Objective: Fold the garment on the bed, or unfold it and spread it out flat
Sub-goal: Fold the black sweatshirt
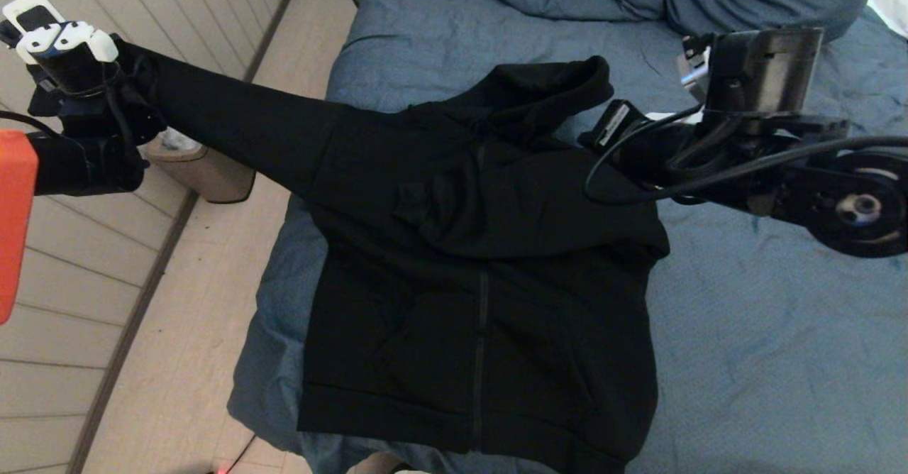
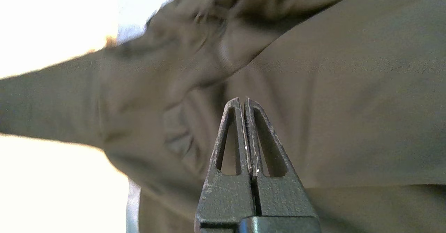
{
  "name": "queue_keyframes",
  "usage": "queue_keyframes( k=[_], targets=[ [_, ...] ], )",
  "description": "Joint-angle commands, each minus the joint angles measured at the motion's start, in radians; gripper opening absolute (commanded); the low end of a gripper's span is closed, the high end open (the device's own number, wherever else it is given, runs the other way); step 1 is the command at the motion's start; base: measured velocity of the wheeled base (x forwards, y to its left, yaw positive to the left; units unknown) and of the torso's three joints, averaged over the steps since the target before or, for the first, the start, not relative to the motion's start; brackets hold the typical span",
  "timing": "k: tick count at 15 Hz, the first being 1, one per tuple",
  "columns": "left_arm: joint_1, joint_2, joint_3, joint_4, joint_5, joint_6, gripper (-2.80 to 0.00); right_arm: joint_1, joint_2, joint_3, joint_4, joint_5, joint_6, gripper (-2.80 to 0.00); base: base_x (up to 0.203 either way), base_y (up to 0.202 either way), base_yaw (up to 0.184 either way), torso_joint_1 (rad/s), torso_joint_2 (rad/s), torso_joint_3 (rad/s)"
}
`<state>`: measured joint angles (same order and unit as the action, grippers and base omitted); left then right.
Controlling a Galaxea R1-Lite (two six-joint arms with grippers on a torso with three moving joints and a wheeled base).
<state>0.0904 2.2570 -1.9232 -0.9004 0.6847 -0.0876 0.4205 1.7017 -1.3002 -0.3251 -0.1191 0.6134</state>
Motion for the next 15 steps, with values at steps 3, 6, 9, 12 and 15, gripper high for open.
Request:
queue_keyframes(
  k=[3, 6, 9, 12, 15],
  targets=[
    [-0.012, 0.058, 0.009, -0.041, 0.041, 0.009, -2.80, 0.083, 0.108, -0.058, -0.002, -0.003, 0.003, -2.80, 0.000, 0.000, 0.000, 0.000, 0.00, 0.000],
    [-0.068, 0.055, 0.042, -0.076, 0.045, 0.019, -2.80, 0.094, 0.129, -0.074, 0.001, -0.001, 0.003, -2.80, 0.000, 0.000, 0.000, 0.000, 0.00, 0.000],
    [-0.167, 0.056, 0.112, -0.211, 0.046, 0.115, -2.80, 0.119, 0.134, -0.082, 0.001, -0.005, 0.005, -2.80, 0.000, 0.000, 0.000, 0.000, 0.00, 0.000],
    [-0.289, 0.054, 0.142, -0.315, 0.069, 0.206, -2.80, 0.119, 0.134, -0.064, 0.001, -0.007, 0.006, -2.80, 0.000, 0.000, 0.000, 0.000, 0.00, 0.000],
    [-0.374, 0.011, 0.132, -0.401, 0.085, 0.322, -2.80, 0.109, 0.129, -0.035, -0.001, -0.007, 0.005, -2.80, 0.000, 0.000, 0.000, 0.000, 0.00, 0.000]
  ],
)
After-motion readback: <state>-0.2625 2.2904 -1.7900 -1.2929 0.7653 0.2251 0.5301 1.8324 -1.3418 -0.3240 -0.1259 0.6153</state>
